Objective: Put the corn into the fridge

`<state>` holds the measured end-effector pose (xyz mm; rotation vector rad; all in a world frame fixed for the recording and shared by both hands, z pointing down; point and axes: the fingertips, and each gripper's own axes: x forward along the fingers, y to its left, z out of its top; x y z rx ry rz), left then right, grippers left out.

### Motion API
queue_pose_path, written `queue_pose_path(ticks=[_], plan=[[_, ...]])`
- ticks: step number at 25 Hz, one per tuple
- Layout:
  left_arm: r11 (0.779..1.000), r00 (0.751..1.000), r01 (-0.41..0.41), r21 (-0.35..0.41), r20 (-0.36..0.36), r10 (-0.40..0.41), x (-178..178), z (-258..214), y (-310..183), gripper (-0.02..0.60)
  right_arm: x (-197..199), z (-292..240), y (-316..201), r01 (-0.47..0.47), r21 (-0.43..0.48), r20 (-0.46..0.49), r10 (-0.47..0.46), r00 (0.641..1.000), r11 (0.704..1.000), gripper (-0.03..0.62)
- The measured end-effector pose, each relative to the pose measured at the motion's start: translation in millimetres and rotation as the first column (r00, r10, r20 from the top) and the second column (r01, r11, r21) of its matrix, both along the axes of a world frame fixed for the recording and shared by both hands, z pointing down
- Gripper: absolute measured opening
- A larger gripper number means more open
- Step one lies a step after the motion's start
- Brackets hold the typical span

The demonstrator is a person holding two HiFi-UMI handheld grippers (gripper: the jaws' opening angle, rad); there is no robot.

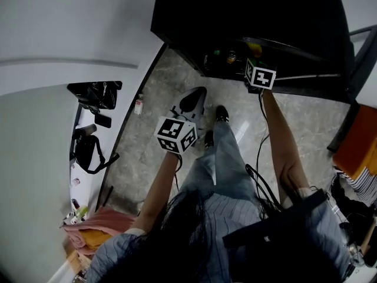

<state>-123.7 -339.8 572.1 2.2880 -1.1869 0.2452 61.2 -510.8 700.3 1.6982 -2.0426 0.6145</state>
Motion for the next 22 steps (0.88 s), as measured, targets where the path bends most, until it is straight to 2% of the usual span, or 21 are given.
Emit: queue_pose_path(ticks=[4,8,12,16,22], plan=[[1.0,1.0,0.003,-0.001,0.005,-0.003,-2,4,-2,0.009,1,0,3,-0.014,-0.025,0.01,0.014,1.0,1.0,0.276],[1.0,1.0,0.008,0.005,0.006,-0.008,-4,4,0,0.009,-3,-8,11,-0.019,-0.017,0.068,0.02,0.998,1.0,0.276],[1.0,1.0,0.015,0.022,-0.002,-0.015,-6,-13,9,0.009,-8,-40,29,-0.015,0.014,0.117,0.013,0.993,1.0,0.275],[0.999,1.0,0.011,0.036,-0.015,-0.01,-7,-30,20,0.008,-15,-79,47,-0.006,0.085,0.148,-0.007,0.989,0.996,0.275],[0.998,1.0,0.002,0.071,-0.03,0.0,-8,-56,35,0.008,-34,-121,85,0.001,0.102,0.28,-0.03,0.959,0.995,0.273]])
